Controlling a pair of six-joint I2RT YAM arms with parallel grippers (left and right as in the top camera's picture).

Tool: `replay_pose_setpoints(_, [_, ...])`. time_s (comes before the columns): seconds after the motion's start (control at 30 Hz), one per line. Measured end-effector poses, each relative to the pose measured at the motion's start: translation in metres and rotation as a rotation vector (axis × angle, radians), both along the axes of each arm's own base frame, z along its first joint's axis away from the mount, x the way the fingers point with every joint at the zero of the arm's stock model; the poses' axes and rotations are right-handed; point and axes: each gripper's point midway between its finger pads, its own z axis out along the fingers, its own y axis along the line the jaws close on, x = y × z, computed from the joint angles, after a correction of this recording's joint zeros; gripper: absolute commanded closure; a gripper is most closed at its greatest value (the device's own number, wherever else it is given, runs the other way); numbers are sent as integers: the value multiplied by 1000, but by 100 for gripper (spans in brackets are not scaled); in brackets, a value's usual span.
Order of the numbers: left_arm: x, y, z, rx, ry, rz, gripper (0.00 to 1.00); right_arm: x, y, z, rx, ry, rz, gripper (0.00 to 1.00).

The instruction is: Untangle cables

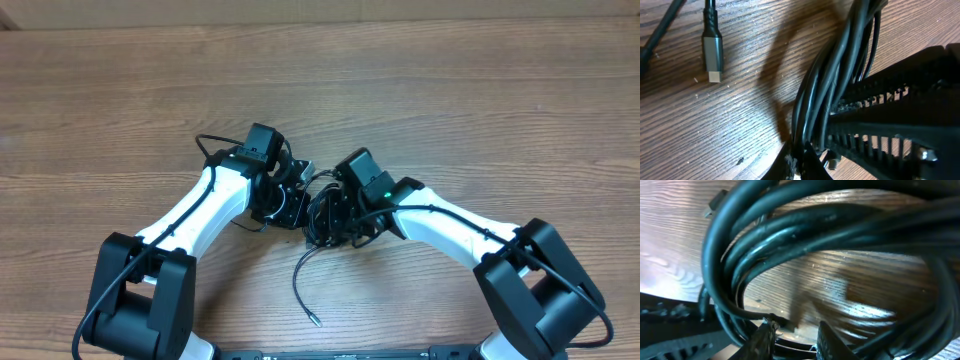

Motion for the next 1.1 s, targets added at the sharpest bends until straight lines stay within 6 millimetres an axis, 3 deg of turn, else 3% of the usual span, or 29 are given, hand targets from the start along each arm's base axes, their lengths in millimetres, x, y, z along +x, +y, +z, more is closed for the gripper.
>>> replay_pose_setpoints(0.7, [-2,2,-1,8,10,1,96,-9,7,3,32,-6,83,68])
replay_pose_setpoints(1.1, [-3,0,-1,7,9,-5,96,10,-9,10,97,26,23,69])
